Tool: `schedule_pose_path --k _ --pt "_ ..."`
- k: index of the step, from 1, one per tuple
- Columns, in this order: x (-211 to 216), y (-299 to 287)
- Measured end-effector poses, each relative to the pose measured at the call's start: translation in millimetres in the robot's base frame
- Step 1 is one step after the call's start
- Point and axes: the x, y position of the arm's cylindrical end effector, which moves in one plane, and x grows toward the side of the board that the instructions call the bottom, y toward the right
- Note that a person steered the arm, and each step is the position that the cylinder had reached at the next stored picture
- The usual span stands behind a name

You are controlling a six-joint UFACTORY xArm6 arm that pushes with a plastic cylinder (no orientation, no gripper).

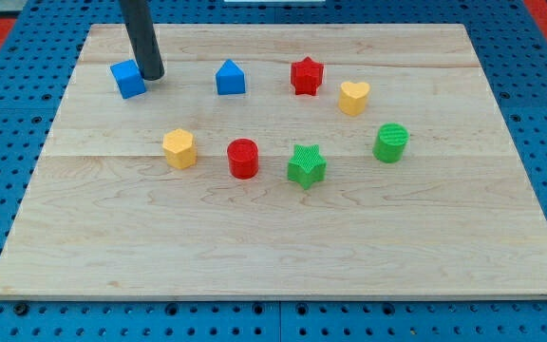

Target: Move the blue cube towards the yellow hexagon

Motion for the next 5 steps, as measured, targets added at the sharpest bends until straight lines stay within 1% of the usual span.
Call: schedule_pose_path --k 1,2,3,5 --pt "-33.2 -17.6" --pt "4.5 -42.9" --pt "24.8 -2.7" --pt "23.3 -105.7"
